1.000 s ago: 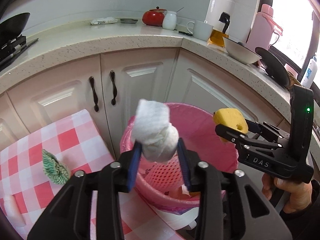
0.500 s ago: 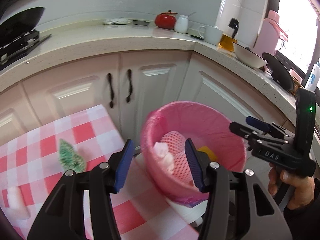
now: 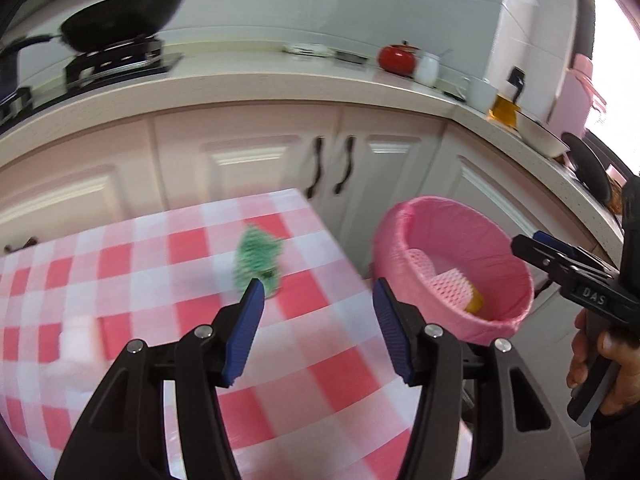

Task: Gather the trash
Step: 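Move both open tools back toward the foam block and green cloth, then grasp the white foam block with the left tool while the right tool grasps the green cloth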

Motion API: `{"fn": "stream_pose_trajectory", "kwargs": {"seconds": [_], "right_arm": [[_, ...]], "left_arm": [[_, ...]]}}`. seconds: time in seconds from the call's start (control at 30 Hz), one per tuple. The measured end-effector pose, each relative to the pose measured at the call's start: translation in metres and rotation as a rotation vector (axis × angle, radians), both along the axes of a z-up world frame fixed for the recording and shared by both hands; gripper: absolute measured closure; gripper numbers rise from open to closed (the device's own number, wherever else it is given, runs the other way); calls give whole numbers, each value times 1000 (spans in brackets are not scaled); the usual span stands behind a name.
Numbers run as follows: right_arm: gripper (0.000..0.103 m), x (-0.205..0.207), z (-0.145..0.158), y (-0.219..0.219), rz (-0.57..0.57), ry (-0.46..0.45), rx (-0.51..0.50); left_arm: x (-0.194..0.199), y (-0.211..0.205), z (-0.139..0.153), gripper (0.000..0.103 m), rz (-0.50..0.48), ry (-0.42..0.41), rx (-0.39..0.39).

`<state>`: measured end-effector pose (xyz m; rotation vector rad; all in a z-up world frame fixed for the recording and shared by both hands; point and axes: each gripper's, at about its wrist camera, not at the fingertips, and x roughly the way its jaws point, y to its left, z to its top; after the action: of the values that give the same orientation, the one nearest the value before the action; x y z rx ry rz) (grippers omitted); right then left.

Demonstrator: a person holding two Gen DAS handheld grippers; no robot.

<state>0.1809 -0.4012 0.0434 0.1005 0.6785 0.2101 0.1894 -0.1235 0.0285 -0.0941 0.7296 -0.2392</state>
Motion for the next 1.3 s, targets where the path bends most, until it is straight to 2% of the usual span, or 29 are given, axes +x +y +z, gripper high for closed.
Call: {"fn": "stream_pose_trajectory", "kwargs": {"seconds": [0.37,0.83,1.03,1.17,1.3], "right_arm": [[23,-12,6,78,109,-5,28],[23,3,-14,171,231,45,10],[23,22,-34,198,256,78,-11],[23,37,-48,211,263,100,-28],[23,52,-60,220,263,116,-41]], "left_arm": [[-36,94,-5,47,163,1,-21],[-60,199,-39,46,337,63,-35],[-57,218,-56,45,364,97,-40],[-50,217,-64,38,356,110,-41],[-40,210,-71,38,336,122,-43]]}}
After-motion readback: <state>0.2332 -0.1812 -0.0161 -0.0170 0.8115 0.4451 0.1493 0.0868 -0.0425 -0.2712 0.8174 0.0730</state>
